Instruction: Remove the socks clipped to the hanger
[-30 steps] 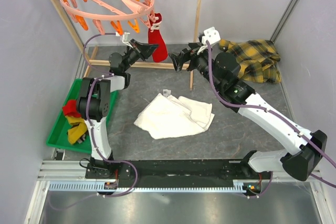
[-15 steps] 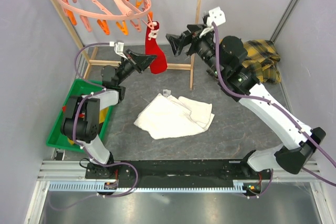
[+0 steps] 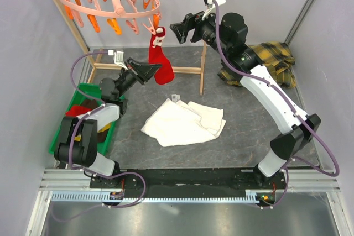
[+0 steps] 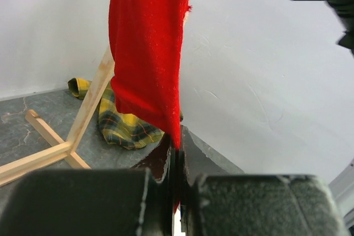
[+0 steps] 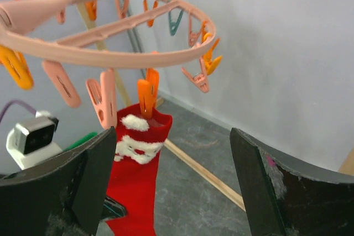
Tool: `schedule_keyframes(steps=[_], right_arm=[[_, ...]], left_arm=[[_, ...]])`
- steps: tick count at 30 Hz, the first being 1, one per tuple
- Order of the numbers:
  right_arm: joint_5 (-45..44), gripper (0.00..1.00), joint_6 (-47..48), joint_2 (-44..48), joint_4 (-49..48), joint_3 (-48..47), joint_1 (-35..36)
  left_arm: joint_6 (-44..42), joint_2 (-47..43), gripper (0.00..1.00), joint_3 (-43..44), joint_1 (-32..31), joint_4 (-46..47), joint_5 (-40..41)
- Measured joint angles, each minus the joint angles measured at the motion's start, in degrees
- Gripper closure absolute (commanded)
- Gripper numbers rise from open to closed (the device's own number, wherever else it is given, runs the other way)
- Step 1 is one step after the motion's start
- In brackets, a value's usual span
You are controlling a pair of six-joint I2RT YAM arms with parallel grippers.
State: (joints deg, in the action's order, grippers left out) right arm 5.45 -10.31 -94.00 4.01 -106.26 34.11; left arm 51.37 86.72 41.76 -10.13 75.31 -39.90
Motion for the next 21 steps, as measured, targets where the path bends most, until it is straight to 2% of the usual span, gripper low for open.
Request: schedule_keyframes(steps=[12, 21], right_arm=[[20.2, 0.05, -1.0, -6.2, -1.0, -4.1, -2.3], [27.6, 0.06, -6.1, -11.2, -6.6, -6.8, -3.5]], left_arm=[[9.5, -1.9, 0.98, -0.3, 5.9, 0.1, -5.1], [16.6, -2.0, 0.98, 0.8, 10.1, 0.0, -10.0]])
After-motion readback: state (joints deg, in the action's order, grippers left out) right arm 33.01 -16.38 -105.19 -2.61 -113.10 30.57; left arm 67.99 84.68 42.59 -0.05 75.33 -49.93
